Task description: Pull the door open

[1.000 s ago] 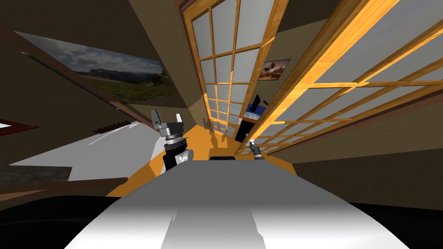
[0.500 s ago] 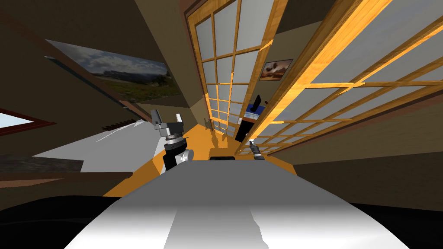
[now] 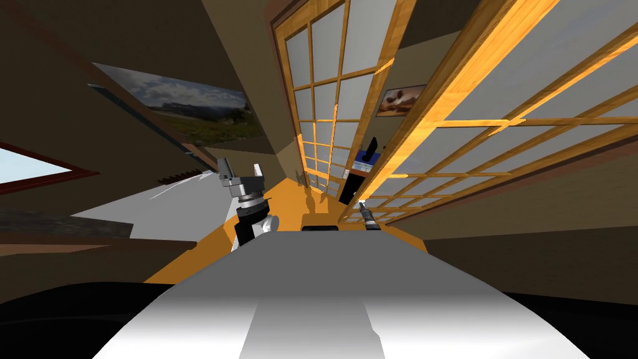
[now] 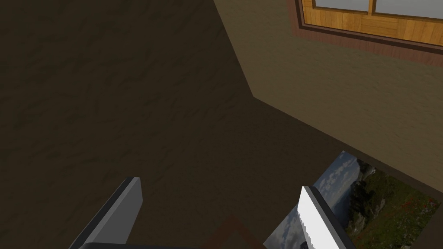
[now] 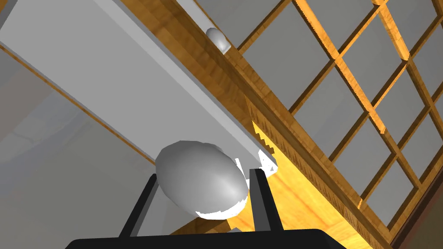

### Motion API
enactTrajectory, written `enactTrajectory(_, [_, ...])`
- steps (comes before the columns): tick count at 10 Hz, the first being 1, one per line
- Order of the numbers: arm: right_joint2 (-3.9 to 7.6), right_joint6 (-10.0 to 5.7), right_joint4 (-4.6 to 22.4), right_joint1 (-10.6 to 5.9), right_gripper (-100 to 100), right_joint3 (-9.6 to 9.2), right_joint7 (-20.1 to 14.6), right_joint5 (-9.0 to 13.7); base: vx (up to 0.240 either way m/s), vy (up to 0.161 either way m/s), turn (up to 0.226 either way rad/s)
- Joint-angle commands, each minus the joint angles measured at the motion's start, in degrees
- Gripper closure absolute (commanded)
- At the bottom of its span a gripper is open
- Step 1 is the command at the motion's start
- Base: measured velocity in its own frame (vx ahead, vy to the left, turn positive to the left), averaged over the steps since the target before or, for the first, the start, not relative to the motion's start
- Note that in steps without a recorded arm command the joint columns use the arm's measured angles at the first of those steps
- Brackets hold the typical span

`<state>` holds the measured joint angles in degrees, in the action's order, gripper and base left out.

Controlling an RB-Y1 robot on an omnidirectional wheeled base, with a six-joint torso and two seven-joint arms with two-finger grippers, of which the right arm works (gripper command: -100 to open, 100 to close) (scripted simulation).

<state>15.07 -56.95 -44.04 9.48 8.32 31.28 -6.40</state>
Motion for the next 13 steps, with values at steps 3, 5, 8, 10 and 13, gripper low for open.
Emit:
enactTrajectory(3, [-0.26,0.18,0.3,-0.46,100,-1.2,-4.8,1.5,-0.04,-0.022,0.052])
enactTrajectory(5, [-0.22,0.3,0.4,-0.73,100,-1.64,-7.1,2.3,-0.036,-0.02,0.049])
enactTrajectory(8, [-0.14,0.54,0.8,-1.29,100,-2.51,-11.6,4.0,-0.043,-0.024,0.056])
enactTrajectory(10, [-0.1,0.65,0.9,-1.57,100,-2.95,-13.9,4.8,-0.031,-0.015,0.041])
enactTrajectory(13, [-0.02,0.9,1.2,-2.13,100,-3.84,-18.5,6.5,-0.042,-0.022,0.059])
